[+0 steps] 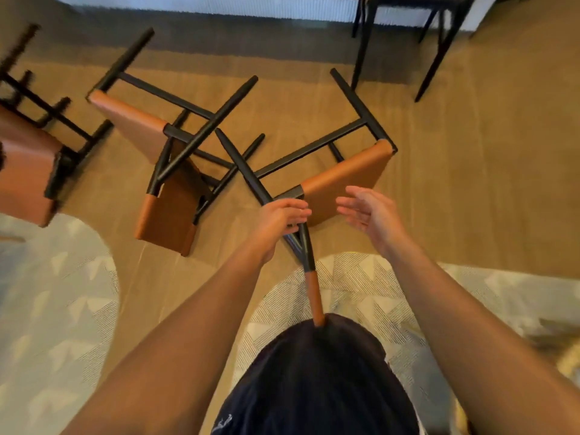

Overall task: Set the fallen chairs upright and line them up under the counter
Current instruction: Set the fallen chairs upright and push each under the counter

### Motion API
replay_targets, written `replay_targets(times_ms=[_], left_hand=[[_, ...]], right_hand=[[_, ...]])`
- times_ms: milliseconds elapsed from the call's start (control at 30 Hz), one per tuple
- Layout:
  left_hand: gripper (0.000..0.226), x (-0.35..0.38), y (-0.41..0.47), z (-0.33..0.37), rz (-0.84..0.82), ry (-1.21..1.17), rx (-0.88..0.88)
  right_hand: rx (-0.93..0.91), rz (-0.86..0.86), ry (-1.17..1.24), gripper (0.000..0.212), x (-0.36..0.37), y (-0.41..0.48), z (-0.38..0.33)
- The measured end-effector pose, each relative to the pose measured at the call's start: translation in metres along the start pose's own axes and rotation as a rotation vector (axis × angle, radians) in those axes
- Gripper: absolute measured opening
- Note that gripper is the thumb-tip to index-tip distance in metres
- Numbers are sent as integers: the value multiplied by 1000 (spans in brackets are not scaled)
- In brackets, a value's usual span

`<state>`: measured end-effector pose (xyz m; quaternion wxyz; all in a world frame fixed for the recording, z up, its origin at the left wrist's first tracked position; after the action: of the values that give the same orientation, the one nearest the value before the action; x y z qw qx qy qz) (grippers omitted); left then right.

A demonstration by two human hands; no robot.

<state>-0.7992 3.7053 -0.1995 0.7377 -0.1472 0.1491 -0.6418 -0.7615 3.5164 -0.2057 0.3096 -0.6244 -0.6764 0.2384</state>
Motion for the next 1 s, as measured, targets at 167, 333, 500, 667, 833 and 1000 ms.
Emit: replay_targets(times_ms=[167,333,500,667,833,1000], left_hand=[[17,11,-29,-32,-88,12,-40],[15,24,-52,-73,-97,41,-121],[22,33,-63,-107,-63,45,-142],[19,33,-69,-150,-56,63,-182],[21,25,-53,-205,-99,150,-244],[15,30,-30,-261,-111,223,-295]], right_hand=[[23,83,80,21,-33,-42,40],[59,114,79,21,-70,-62,87],[100,159,140,22,-83,-71,133],[174,211,227,25,-76,-68,188],[223,284,332,25,-67,-50,247],[306,326,444,23,-64,-16,308]])
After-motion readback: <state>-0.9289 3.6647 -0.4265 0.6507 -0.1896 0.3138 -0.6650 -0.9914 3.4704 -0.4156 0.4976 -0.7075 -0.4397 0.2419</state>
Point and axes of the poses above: each hand's wrist, its own y-axis towards the middle knuckle, its own x-axis out of the palm, z = x × y, the point moved 1 cm from there along y, towards the middle knuckle, and after that the axes turned 13 degrees about x, right-handed, at the moved point
